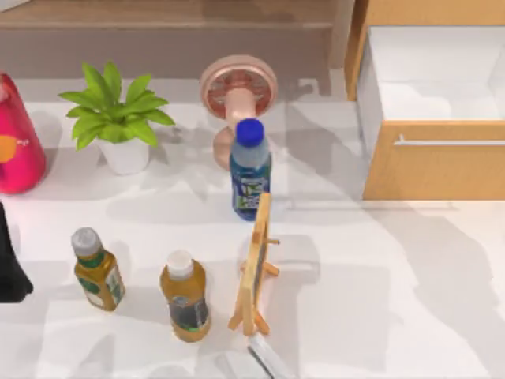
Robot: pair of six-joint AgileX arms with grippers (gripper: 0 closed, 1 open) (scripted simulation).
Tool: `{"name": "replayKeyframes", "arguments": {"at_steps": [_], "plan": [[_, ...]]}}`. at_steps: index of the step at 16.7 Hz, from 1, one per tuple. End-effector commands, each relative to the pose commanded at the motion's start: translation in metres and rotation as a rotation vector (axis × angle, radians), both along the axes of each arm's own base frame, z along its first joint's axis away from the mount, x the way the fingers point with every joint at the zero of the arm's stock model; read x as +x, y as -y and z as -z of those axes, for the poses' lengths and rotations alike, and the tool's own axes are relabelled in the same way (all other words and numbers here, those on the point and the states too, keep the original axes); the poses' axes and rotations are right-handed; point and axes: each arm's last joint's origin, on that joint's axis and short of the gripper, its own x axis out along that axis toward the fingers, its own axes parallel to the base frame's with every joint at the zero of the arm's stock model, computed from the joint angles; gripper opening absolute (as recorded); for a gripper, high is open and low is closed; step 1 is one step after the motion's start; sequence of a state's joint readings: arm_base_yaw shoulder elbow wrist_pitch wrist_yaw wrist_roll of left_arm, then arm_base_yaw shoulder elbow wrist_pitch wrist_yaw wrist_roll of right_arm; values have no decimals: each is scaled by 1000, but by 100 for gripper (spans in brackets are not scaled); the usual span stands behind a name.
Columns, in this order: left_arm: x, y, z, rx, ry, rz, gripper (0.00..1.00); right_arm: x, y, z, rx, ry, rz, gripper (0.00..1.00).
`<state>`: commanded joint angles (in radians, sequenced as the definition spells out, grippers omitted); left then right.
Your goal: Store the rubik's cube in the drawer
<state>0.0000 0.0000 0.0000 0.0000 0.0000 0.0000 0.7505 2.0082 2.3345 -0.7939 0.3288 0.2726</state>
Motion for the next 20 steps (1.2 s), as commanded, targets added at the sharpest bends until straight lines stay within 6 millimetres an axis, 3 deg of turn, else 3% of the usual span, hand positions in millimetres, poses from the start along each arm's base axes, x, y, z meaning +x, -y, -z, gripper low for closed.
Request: {"name": "replayKeyframes", "arguments": {"at_steps": [2,5,8,10,12,14,19,20], "plan": [[0,0,0,0,0,0,100,27,34,28,-121,-194,42,0],[0,0,0,0,0,0,100,76,101,78,-235,-498,147,0],[0,0,0,0,0,0,100,124,172,144,-279,-787,252,0],[0,0,0,0,0,0,100,143,207,189,-285,-948,283,0],[0,0,0,0,0,0,100,153,224,223,-280,-1056,277,0],[0,0,0,0,0,0,100,156,228,240,-274,-1106,264,0],[0,0,0,0,0,0,100,156,228,240,-274,-1106,264,0],[0,0,0,0,0,0,100,156,228,240,-274,-1106,264,8]]}}
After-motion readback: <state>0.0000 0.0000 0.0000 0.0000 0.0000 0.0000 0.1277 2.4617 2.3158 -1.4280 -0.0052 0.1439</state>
